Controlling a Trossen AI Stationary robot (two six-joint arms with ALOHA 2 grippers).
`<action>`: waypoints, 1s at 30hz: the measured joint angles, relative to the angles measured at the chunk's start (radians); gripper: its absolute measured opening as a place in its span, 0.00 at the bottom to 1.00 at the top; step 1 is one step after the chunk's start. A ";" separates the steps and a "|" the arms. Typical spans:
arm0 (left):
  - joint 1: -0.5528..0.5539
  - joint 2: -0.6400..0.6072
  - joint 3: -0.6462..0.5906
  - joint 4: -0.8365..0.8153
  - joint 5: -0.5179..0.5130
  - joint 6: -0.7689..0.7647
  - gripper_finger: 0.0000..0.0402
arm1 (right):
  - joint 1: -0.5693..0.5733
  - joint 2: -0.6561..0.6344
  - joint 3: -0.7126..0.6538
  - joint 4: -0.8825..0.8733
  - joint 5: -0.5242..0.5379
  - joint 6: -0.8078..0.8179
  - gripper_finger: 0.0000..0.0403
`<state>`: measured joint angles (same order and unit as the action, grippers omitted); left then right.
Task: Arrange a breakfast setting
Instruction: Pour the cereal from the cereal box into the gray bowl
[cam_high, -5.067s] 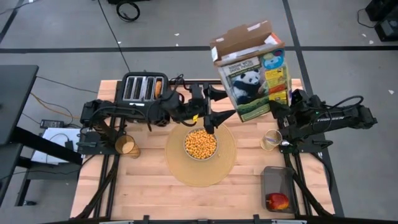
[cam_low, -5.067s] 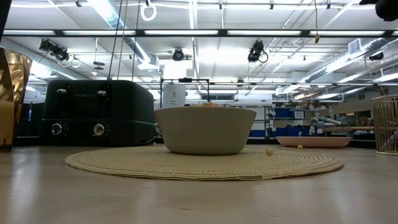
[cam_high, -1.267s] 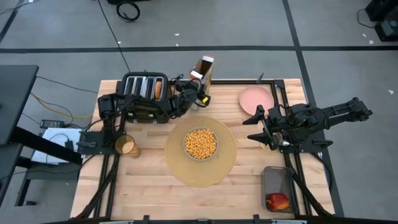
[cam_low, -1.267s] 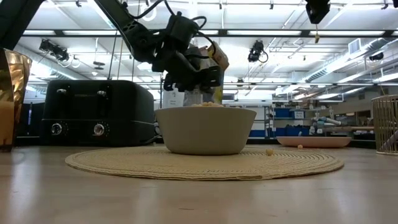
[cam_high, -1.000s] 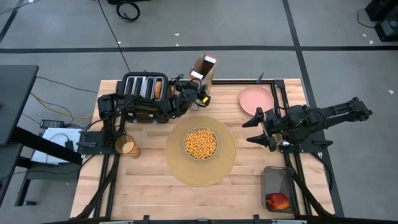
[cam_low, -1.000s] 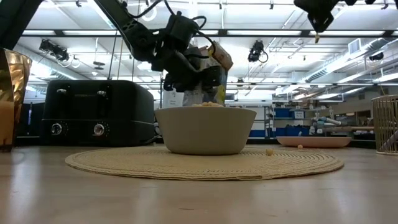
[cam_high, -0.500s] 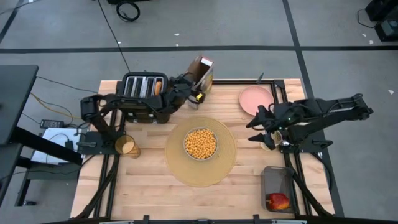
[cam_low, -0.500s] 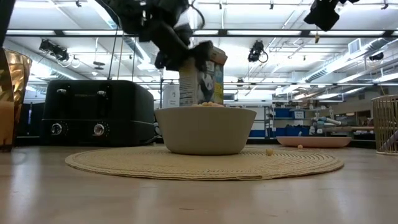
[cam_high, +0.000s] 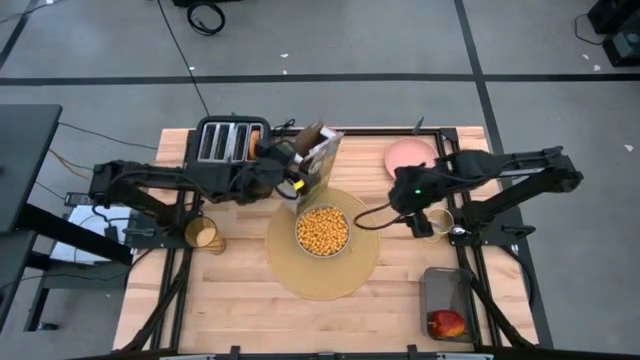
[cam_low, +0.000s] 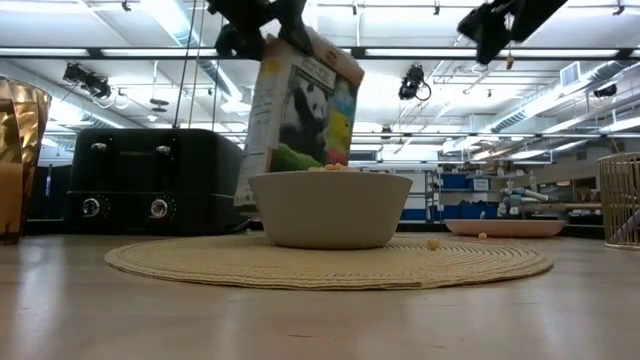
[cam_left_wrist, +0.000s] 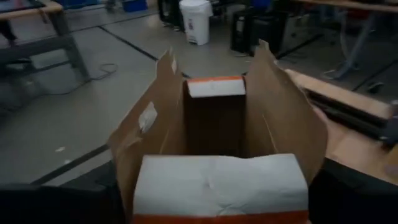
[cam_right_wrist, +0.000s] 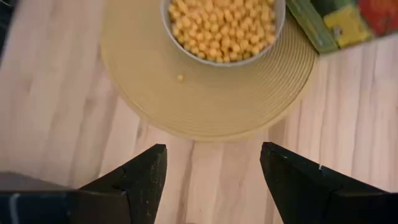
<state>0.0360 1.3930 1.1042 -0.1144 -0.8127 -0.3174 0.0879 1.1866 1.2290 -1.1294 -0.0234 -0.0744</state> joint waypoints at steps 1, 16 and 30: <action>0.001 0.001 0.000 -0.004 -0.017 0.004 0.79 | -0.007 0.016 0.000 0.000 -0.001 -0.001 0.65; 0.164 0.041 0.000 -0.003 0.062 -0.012 0.61 | -0.032 -0.009 0.000 0.007 -0.016 0.047 0.65; 0.283 0.177 0.000 0.302 0.190 0.066 0.44 | -0.178 -0.084 0.000 0.013 0.004 -0.118 0.66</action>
<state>0.3193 1.5700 1.1042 0.1877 -0.6224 -0.2512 -0.0904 1.1029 1.2293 -1.1166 -0.0192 -0.1920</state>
